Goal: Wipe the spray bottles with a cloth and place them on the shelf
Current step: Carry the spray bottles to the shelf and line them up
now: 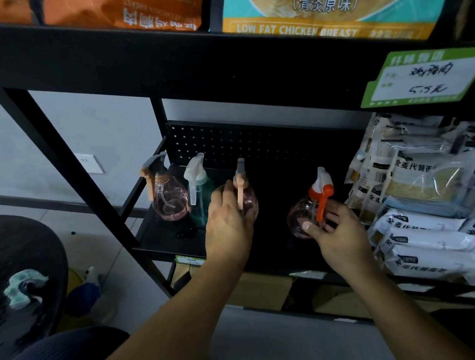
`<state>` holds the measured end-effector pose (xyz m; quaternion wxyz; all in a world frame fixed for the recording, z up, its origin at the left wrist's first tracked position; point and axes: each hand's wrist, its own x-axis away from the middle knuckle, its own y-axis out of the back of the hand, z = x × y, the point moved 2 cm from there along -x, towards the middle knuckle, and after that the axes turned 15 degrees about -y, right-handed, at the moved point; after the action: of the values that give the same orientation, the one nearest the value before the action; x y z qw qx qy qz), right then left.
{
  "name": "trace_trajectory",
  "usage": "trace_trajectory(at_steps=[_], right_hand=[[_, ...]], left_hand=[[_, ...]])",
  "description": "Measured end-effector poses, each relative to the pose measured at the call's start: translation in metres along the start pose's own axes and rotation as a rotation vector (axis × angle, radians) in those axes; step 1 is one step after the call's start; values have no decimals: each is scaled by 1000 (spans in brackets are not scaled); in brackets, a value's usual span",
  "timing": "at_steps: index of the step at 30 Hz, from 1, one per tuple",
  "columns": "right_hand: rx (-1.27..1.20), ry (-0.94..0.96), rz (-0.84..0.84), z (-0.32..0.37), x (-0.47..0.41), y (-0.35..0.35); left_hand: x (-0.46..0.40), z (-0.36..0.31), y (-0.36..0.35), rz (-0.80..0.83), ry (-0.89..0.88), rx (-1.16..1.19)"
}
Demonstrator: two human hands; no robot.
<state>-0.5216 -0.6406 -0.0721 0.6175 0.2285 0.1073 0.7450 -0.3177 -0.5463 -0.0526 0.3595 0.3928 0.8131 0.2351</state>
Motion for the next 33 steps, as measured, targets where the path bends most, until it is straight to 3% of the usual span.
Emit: trace_trajectory(at_steps=[33], right_hand=[[145, -9, -6, 7, -3, -6]], left_hand=[[10, 5, 10, 68, -39, 64]])
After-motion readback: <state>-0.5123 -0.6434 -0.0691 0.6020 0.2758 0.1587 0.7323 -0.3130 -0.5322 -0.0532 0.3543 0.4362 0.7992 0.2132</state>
